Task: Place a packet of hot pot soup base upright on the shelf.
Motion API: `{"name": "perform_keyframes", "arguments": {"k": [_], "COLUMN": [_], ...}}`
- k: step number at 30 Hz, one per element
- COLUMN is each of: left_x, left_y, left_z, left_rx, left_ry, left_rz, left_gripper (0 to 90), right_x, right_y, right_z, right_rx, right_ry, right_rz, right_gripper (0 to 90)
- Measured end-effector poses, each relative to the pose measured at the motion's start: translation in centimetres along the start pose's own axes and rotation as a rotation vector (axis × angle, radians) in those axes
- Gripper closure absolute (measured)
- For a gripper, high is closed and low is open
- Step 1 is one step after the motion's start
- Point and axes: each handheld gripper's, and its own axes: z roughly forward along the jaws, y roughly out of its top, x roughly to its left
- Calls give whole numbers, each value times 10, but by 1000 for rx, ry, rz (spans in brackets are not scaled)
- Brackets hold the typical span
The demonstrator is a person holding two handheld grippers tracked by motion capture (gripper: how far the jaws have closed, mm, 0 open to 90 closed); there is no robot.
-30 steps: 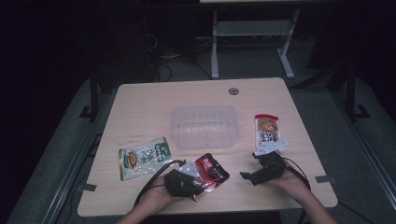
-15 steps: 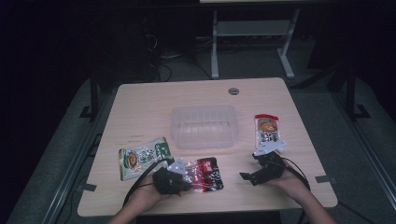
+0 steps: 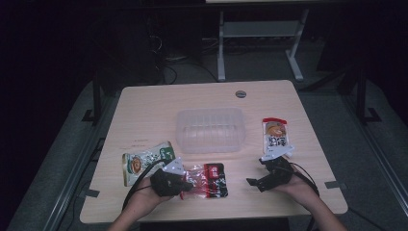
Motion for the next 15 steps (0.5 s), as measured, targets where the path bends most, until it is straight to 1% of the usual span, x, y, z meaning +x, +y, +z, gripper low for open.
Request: {"name": "perform_keyframes", "arguments": {"k": [1, 2, 3, 4, 5, 6, 7, 9, 10, 11, 12, 13, 15], "left_x": [0, 5, 8, 10, 10, 15, 17, 19, 22, 24, 26, 26, 26], "left_y": [0, -2, -3, -5, -5, -7, -8, -9, -11, -12, -12, -12, -12], "left_z": [0, -3, -5, -7, -7, -8, -9, -9, -9, -9, -9, -9, -8], "left_rx": [0, -14, -17, -22, -22, -33, -31, -26, -37, -37, -31, -44, -42], "left_ry": [0, 16, 27, 31, 31, 42, 54, 57, 65, 67, 67, 68, 68], "left_rz": [0, -9, -9, -22, -22, -35, -37, -41, -58, -61, -52, -65, -62], "left_gripper": [897, 897, 897, 897, 897, 897, 897, 897, 897, 897, 897, 897, 897], "right_x": [0, 0, 0, 0, 0, -1, -1, -1, -1, -1, 0, 0, 0], "right_y": [0, 0, 0, 0, 0, 1, 1, 1, 1, 1, 1, 1, 1], "right_z": [0, 0, 0, 0, 0, 1, 1, 0, 0, 0, 0, 0, 0], "right_rx": [0, 4, 3, 4, 4, 0, -1, 0, -1, -1, 0, 1, 2], "right_ry": [0, 1, 2, 0, 0, 5, 3, 3, 6, 5, 5, 6, 5], "right_rz": [0, 0, 0, -1, -1, 0, -4, 2, 4, 4, 3, 3, 3], "right_gripper": [68, 68, 68, 68, 68, 68, 68, 68, 68, 68, 68, 68, 68]}}
